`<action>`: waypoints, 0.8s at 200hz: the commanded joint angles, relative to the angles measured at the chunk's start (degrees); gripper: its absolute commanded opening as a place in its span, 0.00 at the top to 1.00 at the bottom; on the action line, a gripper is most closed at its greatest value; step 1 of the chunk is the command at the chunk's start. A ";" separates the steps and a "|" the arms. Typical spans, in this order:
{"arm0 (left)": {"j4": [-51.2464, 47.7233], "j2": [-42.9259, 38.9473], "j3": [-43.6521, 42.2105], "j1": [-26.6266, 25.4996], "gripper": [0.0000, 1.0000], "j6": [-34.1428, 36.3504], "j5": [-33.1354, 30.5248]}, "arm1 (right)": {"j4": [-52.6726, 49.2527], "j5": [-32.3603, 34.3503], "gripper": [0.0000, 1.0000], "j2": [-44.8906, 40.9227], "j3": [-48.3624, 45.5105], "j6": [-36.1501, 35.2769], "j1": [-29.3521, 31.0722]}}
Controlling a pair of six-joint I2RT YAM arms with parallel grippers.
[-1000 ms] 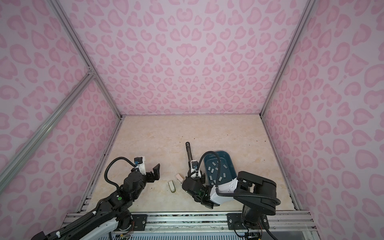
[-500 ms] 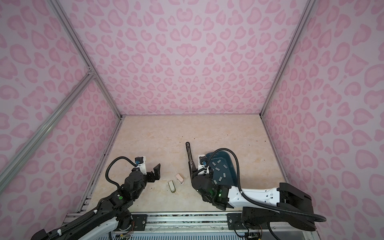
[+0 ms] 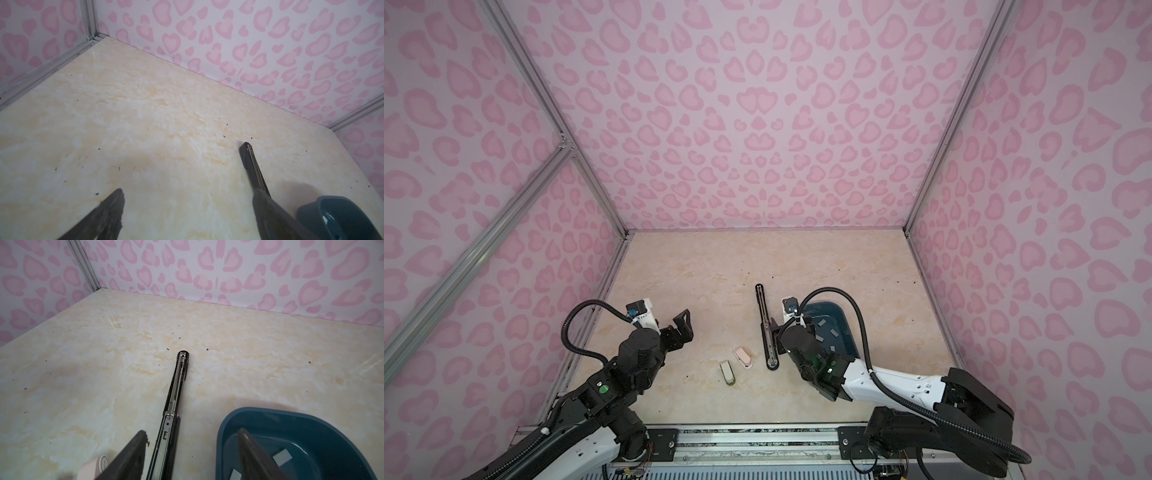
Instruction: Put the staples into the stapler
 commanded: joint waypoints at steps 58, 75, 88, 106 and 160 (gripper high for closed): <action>-8.72 -6.63 11.84 0.16 0.03 12.82 5.84 | 6.15 -10.51 0.25 2.96 -3.78 -9.62 -10.69; -8.62 -5.10 15.49 0.21 0.04 20.32 7.11 | 6.42 -12.25 0.25 2.01 -5.46 -11.72 -10.97; -10.43 -2.81 19.14 0.22 0.04 24.42 4.19 | 8.19 -12.11 0.24 1.55 -7.25 -11.29 -11.13; -11.75 0.83 23.57 0.14 0.02 33.11 3.31 | 11.20 -16.37 0.24 1.70 -9.10 -10.65 -12.32; -18.24 11.93 33.69 0.22 0.08 62.42 -0.29 | 14.28 -16.90 0.19 -4.27 -13.96 -10.27 -13.15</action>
